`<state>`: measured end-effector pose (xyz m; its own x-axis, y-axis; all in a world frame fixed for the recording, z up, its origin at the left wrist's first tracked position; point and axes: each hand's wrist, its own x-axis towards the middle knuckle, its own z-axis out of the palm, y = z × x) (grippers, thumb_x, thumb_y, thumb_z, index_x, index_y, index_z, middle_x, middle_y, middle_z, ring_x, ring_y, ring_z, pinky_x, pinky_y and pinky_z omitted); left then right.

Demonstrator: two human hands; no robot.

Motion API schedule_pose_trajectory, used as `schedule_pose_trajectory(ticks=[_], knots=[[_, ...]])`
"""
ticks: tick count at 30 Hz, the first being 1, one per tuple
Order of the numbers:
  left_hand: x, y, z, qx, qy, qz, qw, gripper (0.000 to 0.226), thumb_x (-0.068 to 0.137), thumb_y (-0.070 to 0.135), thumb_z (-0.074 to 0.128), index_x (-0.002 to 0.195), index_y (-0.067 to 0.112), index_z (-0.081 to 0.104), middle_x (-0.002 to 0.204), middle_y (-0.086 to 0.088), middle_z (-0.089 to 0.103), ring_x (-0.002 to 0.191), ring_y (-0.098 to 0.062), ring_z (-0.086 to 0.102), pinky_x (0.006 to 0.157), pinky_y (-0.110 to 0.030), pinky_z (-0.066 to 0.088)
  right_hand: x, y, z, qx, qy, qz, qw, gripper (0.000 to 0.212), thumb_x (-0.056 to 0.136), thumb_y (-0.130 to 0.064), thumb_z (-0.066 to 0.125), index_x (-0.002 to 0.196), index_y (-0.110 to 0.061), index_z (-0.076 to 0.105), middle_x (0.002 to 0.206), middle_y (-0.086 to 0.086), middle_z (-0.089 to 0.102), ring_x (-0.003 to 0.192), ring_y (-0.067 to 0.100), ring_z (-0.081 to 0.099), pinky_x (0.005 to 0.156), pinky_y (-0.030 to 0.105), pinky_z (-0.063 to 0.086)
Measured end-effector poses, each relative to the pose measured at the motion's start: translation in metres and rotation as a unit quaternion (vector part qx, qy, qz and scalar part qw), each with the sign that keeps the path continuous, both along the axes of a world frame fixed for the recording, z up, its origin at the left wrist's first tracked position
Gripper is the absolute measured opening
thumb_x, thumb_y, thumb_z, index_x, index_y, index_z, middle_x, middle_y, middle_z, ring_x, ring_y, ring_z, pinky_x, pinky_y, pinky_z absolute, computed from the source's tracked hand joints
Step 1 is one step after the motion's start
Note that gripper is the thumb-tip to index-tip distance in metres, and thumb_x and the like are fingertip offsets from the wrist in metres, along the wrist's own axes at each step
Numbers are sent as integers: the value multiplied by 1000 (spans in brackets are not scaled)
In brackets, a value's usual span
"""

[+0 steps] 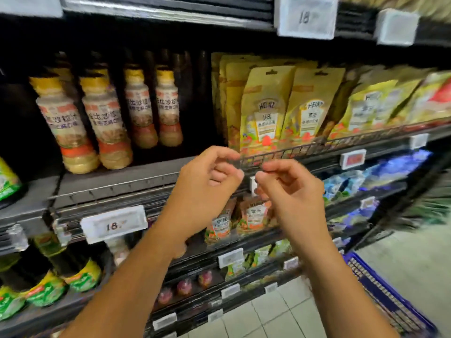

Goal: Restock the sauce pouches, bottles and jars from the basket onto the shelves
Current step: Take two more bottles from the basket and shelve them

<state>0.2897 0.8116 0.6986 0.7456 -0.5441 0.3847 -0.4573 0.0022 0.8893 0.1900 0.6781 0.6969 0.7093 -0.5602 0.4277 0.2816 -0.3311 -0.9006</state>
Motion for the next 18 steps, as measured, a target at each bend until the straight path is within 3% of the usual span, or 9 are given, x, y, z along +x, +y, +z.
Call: schedule_pose_trajectory(ticks=[3,6,11,14,18], knots=[[-25,-42,-7,11,22,-46,999,19,80,43,64,99,46,63,86,19,65,75,-3,64,64,-13,49,-34,-30,-10,3,8,-40,999,6,83,-26,73,87,-30,71,77,-4,70,74,18,69,68,36,59],[-55,-85,-14,21,43,-108,993,16,85,33,67,99,40,63,82,21,65,77,-10,66,68,-22,54,-72,-60,-19,17,11,-92,996,9,79,-33,73,87,-31,71,76,-6,71,70,10,67,66,31,58],[-105,-150,-22,42,42,-189,980,18,90,24,67,101,38,63,85,16,66,81,-18,65,74,-29,54,-141,-107,-32,49,20,-173,984,10,77,-28,71,84,-35,71,72,-7,69,67,11,64,69,32,55],[-138,-186,-28,44,52,-223,972,18,91,19,68,102,33,64,82,11,67,80,-22,66,74,-31,54,-184,-132,-38,72,27,-221,972,7,78,-27,72,85,-28,71,72,-5,68,68,20,66,67,39,56],[-177,-230,-39,53,73,-271,958,19,92,16,67,101,32,64,80,-2,68,75,-29,64,71,-32,54,-239,-162,-48,85,27,-275,957,8,83,-14,73,88,-20,70,68,-7,66,62,12,62,62,28,53]])
